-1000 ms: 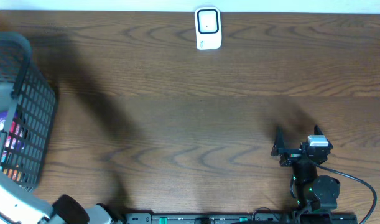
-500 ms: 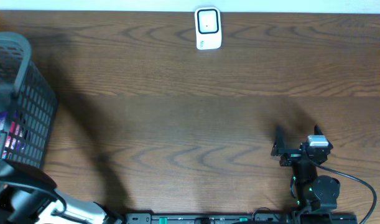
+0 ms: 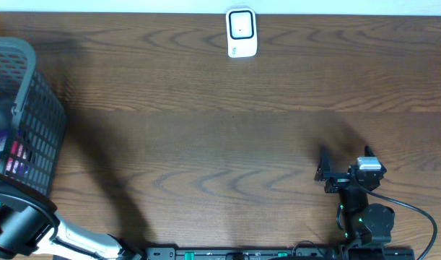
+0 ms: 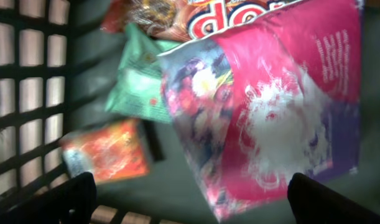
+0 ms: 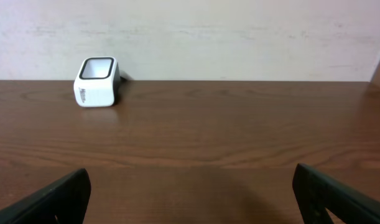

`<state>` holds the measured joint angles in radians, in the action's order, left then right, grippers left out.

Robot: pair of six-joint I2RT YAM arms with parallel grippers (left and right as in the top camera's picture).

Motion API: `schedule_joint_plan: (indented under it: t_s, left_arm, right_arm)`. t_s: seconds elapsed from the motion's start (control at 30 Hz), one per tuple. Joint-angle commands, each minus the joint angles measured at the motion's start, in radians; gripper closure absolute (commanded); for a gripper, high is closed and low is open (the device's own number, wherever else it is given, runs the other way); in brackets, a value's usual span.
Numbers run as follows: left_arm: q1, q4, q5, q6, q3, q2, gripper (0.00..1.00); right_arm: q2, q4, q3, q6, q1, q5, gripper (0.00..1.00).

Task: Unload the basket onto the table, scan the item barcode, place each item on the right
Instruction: 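Reach the left gripper into the grey basket toward the pink package, then grasp the pink-purple snack package with the left gripper and lift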

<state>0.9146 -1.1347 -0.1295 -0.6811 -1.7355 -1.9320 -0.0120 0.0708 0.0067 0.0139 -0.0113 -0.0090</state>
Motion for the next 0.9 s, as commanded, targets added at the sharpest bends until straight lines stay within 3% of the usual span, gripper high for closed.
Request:
schedule_joint_plan:
  t_s: [0.0,0.33,0.4,0.43,0.47,0.53,0.6,0.73,0.87]
  left_arm:
    - [-0.002,0.088,-0.004,0.029,0.086,-0.015,0.02]
    - [-0.002,0.33,0.112,0.094,0.258,-0.015,0.02]
    - [-0.001,0.342,0.111,0.097,0.276,-0.015,0.16]
    - [-0.002,0.347,0.111,0.108,0.283,-0.015,0.36]
    - [-0.002,0.352,0.111,0.135,0.294,-0.015,0.51]
    - [-0.002,0.351,0.111,0.151,0.298,-0.015,0.67]
    - [-0.001,0.344,0.112,0.159,0.298,-0.015,0.92]
    - [0.004,0.314,0.135,0.172,0.286,0.018,0.92]
    - [0.014,0.316,0.29,0.17,0.253,0.118,0.93]
  right_arm:
    - [0.005,0.004,-0.001,-0.008,-0.002,-0.008,0.01]
    - [0.005,0.004,-0.001,-0.008,-0.002,-0.008,0.01]
    - [0.005,0.004,-0.001,-0.008,-0.002,-0.008,0.01]
    - [0.005,0.004,-0.001,-0.008,-0.002,-0.008,0.01]
    - [0.005,0.004,-0.001,-0.008,-0.002,-0.008,0.01]
    - [0.005,0.004,-0.001,-0.008,-0.002,-0.008,0.01]
    - [0.005,0.004,-0.001,-0.008,-0.002,-0.008,0.01]
    - [0.005,0.004,-0.001,-0.008,-0.002,-0.008,0.01]
    - [0.005,0.004,-0.001,-0.008,-0.002,-0.008,0.01]
